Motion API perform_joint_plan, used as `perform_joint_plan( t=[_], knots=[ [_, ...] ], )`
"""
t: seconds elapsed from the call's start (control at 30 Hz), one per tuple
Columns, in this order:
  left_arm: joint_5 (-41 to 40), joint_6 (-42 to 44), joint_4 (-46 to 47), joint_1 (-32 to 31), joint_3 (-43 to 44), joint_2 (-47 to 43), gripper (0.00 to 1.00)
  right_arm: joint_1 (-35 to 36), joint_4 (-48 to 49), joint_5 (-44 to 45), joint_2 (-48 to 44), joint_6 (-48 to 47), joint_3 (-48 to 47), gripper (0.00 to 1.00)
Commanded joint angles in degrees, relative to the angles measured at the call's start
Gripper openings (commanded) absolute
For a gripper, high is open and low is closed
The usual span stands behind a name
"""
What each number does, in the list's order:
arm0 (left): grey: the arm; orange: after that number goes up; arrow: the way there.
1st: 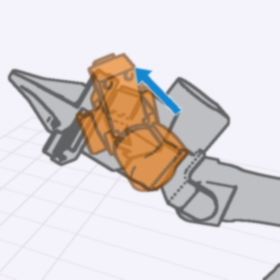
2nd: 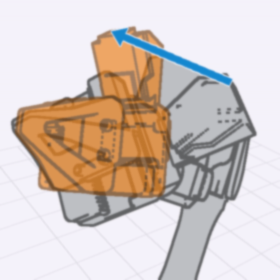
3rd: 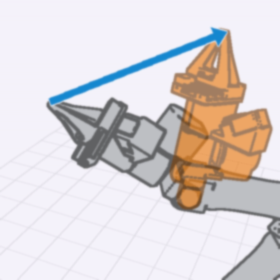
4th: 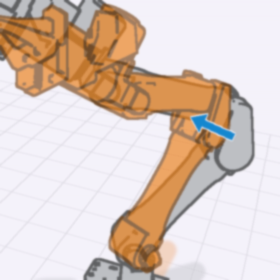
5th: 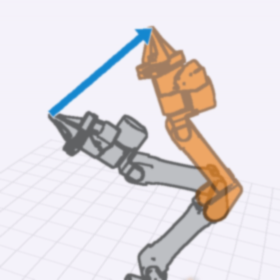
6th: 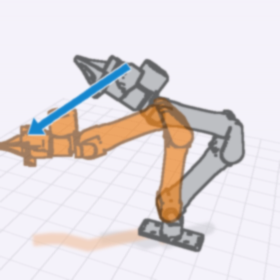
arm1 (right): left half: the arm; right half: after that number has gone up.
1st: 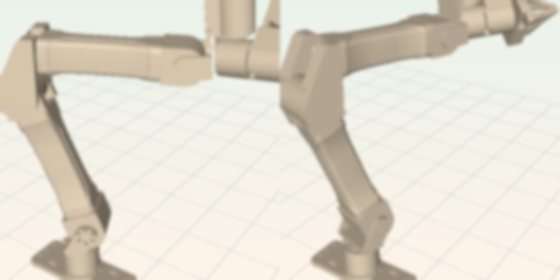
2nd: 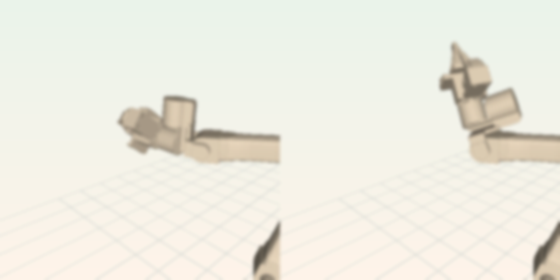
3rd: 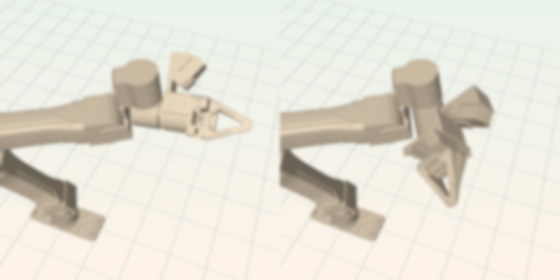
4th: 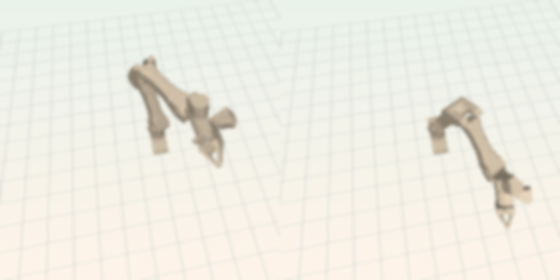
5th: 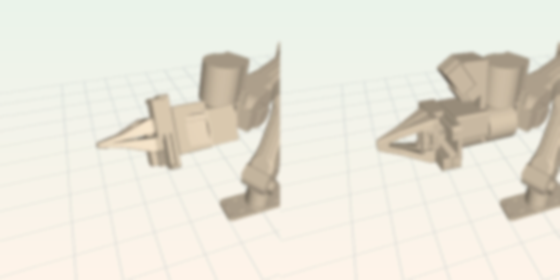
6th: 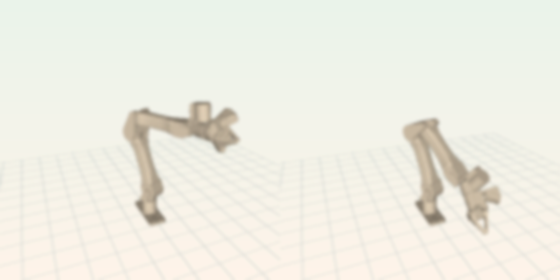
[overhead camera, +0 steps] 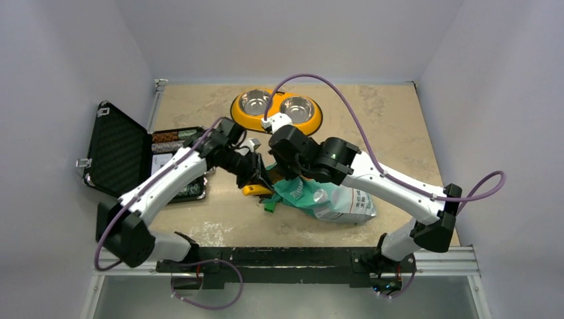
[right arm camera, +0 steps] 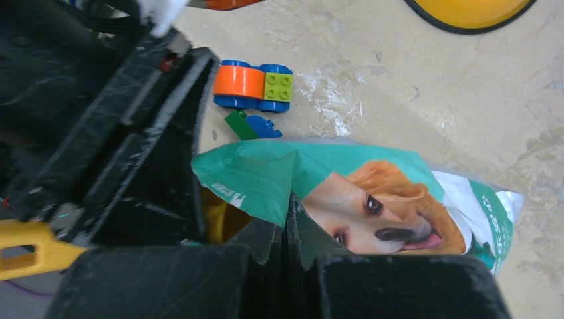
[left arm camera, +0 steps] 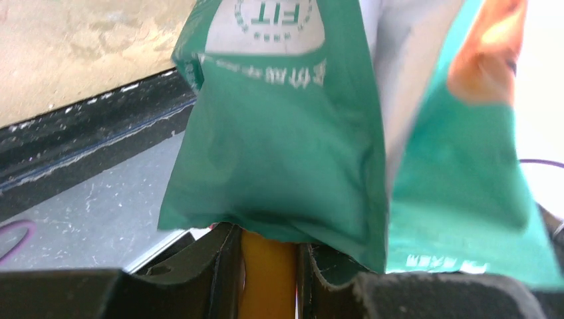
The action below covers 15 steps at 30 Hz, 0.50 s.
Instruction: Serve the pet food
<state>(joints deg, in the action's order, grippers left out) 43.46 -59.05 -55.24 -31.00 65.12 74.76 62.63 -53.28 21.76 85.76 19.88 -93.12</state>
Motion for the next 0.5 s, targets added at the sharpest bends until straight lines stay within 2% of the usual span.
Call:
perform_joint_plan(
  t=[0.0,0.13,0.2,0.3,0.33,0.4,0.47],
  knots=[
    [-3.46,1.2,11.24,-1.34,-0.74,13.0,0.0,-1.86,0.91,4.02,-1.35,8.75,-4.24,0.0],
    [0.61,-1.49,28.24,-7.16,-1.78,24.12,0.0,-2.94,3.89,-1.79,-5.47,10.11,1.46,0.0],
    [5.07,-5.34,41.76,-10.2,-3.49,28.6,0.0,-2.95,3.04,-3.12,-6.53,9.52,2.37,0.0],
    [4.54,-3.25,49.99,-11.4,-3.5,30.59,0.0,-3.47,3.68,-1.4,-9.92,6.17,6.51,0.0],
    [3.55,0.57,49.4,-11.18,-3.13,30.32,0.0,-4.05,5.63,-1.25,-11.83,3.85,8.91,0.0],
    [0.57,7.87,40.45,-10.73,-1.18,28.19,0.0,-6.21,4.3,-0.77,-15.01,1.92,11.05,0.0],
    [1.08,9.47,39.76,-10.26,-3.1,23.75,0.0,-9.25,3.44,-2.06,-18.75,0.27,12.25,0.0]
  ],
)
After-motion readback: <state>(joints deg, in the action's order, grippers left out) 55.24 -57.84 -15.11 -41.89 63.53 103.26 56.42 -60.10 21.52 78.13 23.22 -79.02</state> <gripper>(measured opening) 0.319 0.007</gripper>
